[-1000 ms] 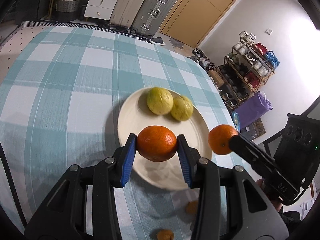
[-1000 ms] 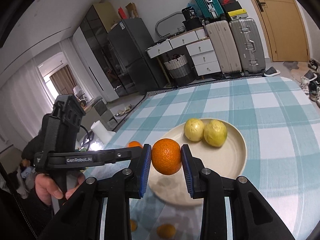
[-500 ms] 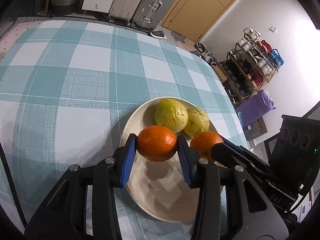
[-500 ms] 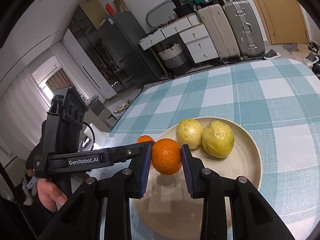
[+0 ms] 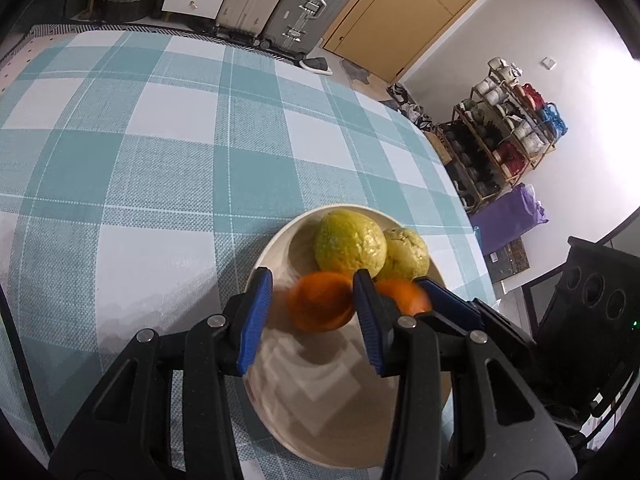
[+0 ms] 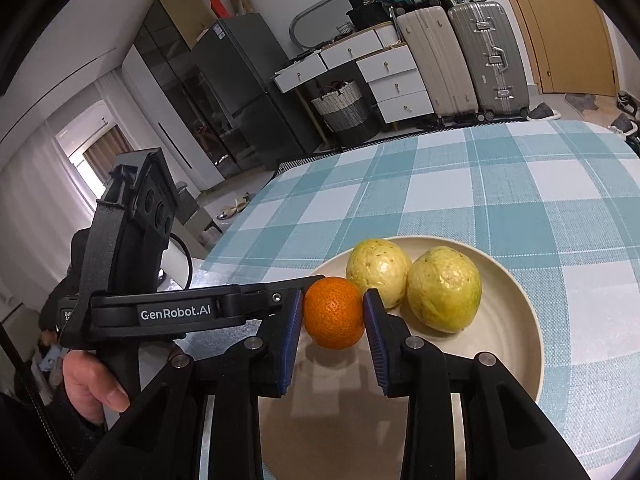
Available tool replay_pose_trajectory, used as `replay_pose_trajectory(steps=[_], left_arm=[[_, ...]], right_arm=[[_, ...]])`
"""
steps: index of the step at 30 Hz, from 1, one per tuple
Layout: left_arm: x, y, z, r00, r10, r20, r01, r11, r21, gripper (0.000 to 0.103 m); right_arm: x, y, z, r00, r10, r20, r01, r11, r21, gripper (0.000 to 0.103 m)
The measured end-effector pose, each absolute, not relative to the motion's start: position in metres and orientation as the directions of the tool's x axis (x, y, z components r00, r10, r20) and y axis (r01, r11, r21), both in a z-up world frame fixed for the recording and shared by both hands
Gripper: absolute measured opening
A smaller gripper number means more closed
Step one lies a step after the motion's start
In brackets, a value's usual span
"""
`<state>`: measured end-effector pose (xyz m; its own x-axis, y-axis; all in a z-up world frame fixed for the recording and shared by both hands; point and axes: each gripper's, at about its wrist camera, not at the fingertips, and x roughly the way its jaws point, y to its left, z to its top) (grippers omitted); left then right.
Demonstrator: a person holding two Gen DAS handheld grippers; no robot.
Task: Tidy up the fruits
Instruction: 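Lower both oranges onto the plate and open both grippers, then move the left gripper back toward the small brown fruit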
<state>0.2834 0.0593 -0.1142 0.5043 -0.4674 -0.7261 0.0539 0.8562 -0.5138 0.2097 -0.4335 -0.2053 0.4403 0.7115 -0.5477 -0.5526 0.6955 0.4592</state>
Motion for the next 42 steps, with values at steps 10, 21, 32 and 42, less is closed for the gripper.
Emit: replay_pose_trajectory(steps=[10, 21, 32, 42], left_arm=[[0.264, 0.064, -0.093, 0.533, -0.444, -0.721, 0.041, 0.864, -0.502, 0.047], [0.215, 0.06, -0.072, 0.56, -0.389, -0.732, 0.034, 0.893, -0.448, 0.062], [0.16, 0.042, -0.055, 0.599, -0.295, -0.744, 0.04, 0.939, -0.34, 0.071], [0.116, 0.032, -0.054, 0.629, -0.222, -0.745, 0.018, 0.962, -0.271, 0.082]], right_arm=[[0.194, -0.461, -0.188, 0.52, 0.695, -0.496, -0.524, 0.718, 0.457, 0.053], [0.164, -0.505, -0.177, 0.598, 0.631, -0.493, -0.46, 0.775, 0.433, 0.066], [0.125, -0.517, -0.162, 0.623, 0.632, -0.46, -0.493, 0.775, 0.396, 0.081], [0.092, -0.516, -0.162, 0.621, 0.629, -0.467, -0.514, 0.777, 0.364, 0.091]])
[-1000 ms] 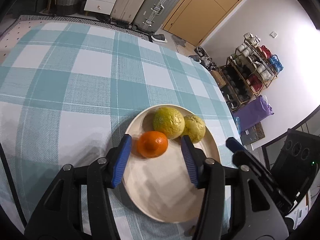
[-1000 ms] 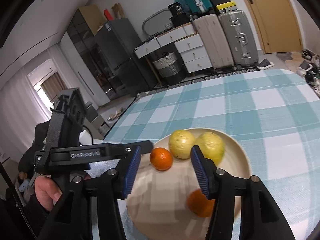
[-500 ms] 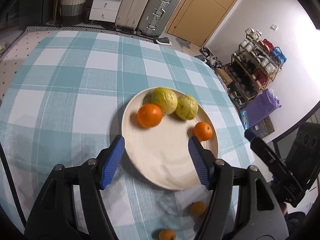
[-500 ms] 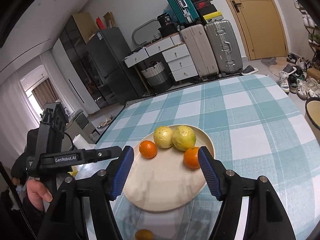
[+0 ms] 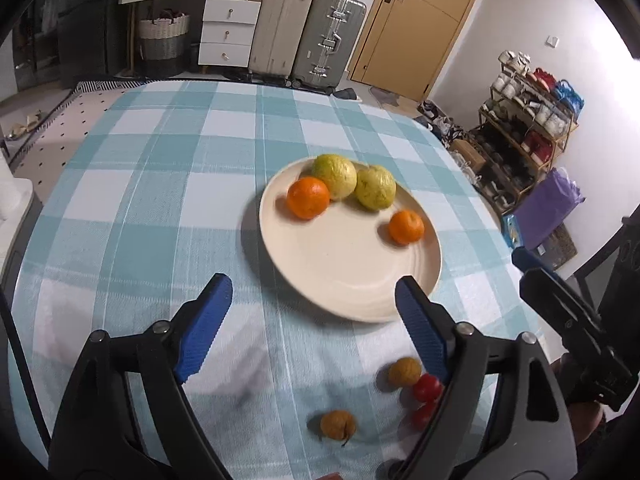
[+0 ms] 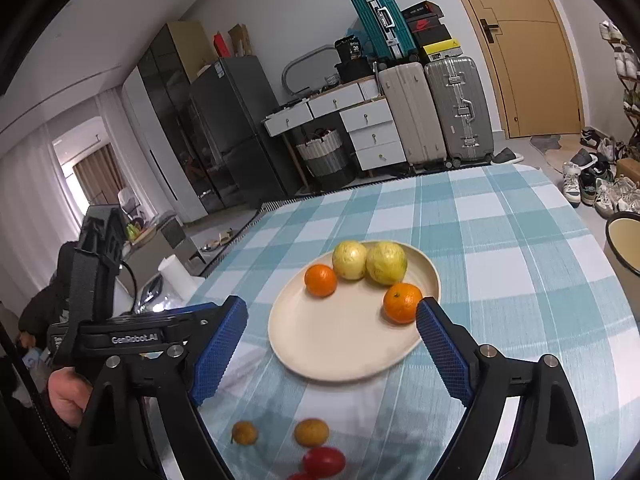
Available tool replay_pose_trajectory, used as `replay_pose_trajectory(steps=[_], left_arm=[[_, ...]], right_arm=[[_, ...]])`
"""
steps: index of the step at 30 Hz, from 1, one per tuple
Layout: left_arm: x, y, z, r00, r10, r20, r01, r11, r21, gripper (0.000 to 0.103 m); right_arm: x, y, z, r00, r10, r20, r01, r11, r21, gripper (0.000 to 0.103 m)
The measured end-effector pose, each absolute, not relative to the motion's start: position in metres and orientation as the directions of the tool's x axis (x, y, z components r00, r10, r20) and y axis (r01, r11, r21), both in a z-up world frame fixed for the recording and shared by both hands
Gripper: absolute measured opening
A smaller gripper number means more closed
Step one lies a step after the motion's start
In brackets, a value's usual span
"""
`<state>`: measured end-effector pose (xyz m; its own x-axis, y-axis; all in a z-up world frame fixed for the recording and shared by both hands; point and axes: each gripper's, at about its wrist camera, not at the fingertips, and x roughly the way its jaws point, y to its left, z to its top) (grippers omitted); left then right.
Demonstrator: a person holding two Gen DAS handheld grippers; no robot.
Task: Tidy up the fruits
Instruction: 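Move the left gripper back toward the small brown fruit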
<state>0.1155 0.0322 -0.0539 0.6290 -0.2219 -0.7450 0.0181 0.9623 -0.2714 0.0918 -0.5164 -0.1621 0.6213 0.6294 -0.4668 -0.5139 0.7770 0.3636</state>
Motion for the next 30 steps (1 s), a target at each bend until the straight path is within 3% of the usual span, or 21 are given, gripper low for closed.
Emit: replay_pose_trajectory(steps=[9, 16, 30], left_arm=[[0.089, 0.024, -0.07, 0.6, -0.202, -0.774, 0.011, 0.97, -0.244, 0.085], [0.072, 0.027, -0.08, 0.595, -0.182, -0.783, -0.019, 0.971, -0.24, 0.099], [0.044, 0.028, -0.105, 0.546, -0.198, -0.814, -0.023, 0.968, -0.25, 0.102]], right_arm=[[0.069, -0.52, -0.177, 0.602, 0.613, -0.511, -0.5, 0.789, 0.357, 0.092], [0.052, -0.524, -0.185, 0.593, 0.604, -0.532, -0.496, 0.795, 0.349, 0.095], [0.031, -0.528, -0.201, 0.577, 0.599, -0.556, -0.496, 0.797, 0.345, 0.101]])
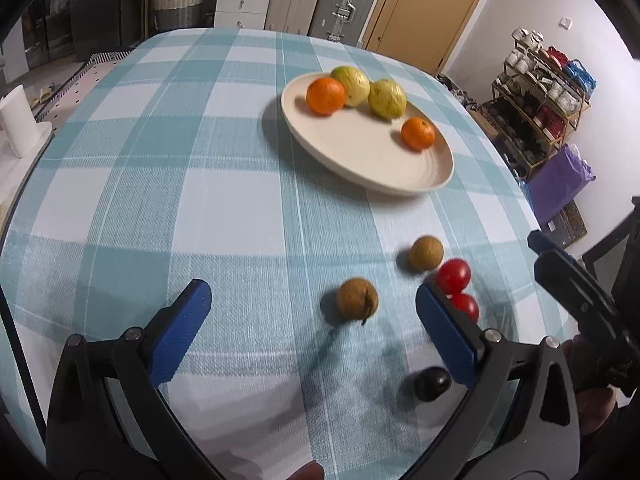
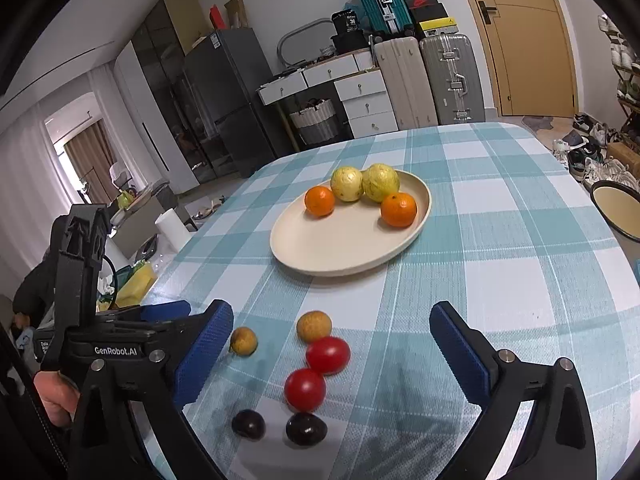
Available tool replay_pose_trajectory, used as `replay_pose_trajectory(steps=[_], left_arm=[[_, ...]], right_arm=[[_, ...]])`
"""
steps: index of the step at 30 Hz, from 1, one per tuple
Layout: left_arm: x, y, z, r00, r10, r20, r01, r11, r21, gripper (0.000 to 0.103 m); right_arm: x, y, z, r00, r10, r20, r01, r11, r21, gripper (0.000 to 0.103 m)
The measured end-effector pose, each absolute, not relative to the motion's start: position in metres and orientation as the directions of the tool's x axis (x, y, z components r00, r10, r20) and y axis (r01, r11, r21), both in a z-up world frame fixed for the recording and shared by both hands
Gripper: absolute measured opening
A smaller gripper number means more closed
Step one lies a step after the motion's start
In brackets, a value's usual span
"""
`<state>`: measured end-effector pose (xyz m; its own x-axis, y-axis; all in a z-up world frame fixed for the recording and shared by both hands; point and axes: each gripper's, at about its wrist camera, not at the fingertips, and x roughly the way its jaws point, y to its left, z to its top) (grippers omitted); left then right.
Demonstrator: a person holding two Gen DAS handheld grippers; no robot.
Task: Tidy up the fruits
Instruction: 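Move the left gripper back toward the small brown fruit, then close the left gripper around the small brown fruit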
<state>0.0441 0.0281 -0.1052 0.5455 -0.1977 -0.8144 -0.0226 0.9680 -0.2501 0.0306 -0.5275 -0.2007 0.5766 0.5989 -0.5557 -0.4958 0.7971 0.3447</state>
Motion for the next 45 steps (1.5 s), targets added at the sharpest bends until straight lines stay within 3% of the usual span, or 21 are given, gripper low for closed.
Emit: replay_pose_trajectory(steps=[14, 26, 30, 31, 33, 45], left_arm=[[0.042, 0.019, -0.117, 0.527, -0.214, -0.823, 0.01, 0.969, -0.245, 0.101], [0.049, 0.01, -0.119, 0.507, -0.314, -0.802, 0.105, 0.947, -0.304, 0.057], [0.051, 0.006, -0.121, 0.49, -0.338, -0.804, 0.139, 0.94, -0.31, 0.029], [0.05, 0.005, -0.121, 0.488, -0.343, -0.803, 0.146, 0.939, -0.312, 0.026], [0.05, 0.005, -0.121, 0.486, -0.365, -0.794, 0.159, 0.93, -0.331, 0.022], [0.047, 0.019, -0.116, 0.522, -0.389, -0.759, 0.149, 0.918, -0.368, 0.022]], right_arm=[[0.027, -0.529, -0.208, 0.571, 0.591, -0.57, -0.486, 0.803, 0.345, 0.102], [0.035, -0.529, -0.215, 0.547, 0.599, -0.585, -0.478, 0.797, 0.37, 0.102], [0.035, -0.529, -0.215, 0.546, 0.599, -0.585, -0.478, 0.797, 0.369, 0.102], [0.035, -0.529, -0.215, 0.547, 0.598, -0.586, -0.478, 0.797, 0.369, 0.102], [0.036, -0.528, -0.215, 0.547, 0.597, -0.587, -0.477, 0.798, 0.367, 0.102], [0.039, -0.519, -0.218, 0.505, 0.597, -0.624, -0.484, 0.794, 0.368, 0.102]])
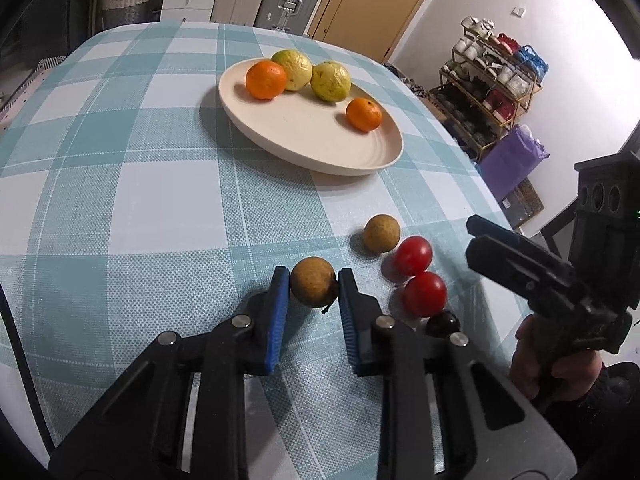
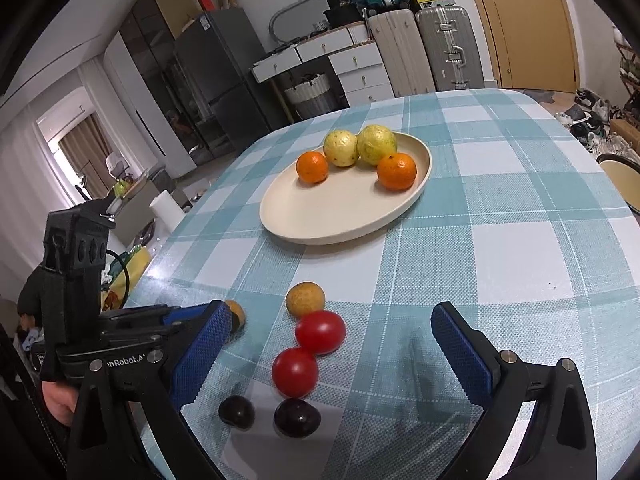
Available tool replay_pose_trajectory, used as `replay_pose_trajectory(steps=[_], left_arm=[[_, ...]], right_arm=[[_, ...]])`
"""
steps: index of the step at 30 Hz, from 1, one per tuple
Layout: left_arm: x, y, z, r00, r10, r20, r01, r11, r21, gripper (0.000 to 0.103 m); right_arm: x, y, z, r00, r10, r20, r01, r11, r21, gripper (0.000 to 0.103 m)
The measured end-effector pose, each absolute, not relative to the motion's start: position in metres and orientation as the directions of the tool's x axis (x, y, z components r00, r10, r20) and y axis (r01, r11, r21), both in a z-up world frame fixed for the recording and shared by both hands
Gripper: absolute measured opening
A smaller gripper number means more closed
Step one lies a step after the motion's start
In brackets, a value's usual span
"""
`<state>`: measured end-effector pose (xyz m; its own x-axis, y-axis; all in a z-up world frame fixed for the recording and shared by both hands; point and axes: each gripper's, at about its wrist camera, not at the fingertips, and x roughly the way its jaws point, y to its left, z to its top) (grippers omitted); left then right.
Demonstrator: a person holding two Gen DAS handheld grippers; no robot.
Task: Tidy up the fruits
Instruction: 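Close the left gripper around the small brown fruit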
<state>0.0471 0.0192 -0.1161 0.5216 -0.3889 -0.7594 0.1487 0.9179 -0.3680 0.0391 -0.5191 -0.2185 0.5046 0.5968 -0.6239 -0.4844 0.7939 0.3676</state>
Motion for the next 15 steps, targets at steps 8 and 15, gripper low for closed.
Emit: replay_pose_trajectory(steps=[8, 15], left_arm=[[0.043, 0.031, -0.113, 0.535, -0.398, -0.745, 0.143, 0.912, -0.384, 0.022], [0.042, 0.044, -0.118, 0.536, -0.402, -0.743, 0.12, 0.907, -0.405, 0.022]], right_arm=[[0.041, -0.507, -0.218, 0.504, 0.576, -0.643, -0.49, 0.804, 0.337, 0.102], [0.045, -0.497, -0.223, 0.494, 0.562, -0.663, -0.494, 0.809, 0.318, 0.102]])
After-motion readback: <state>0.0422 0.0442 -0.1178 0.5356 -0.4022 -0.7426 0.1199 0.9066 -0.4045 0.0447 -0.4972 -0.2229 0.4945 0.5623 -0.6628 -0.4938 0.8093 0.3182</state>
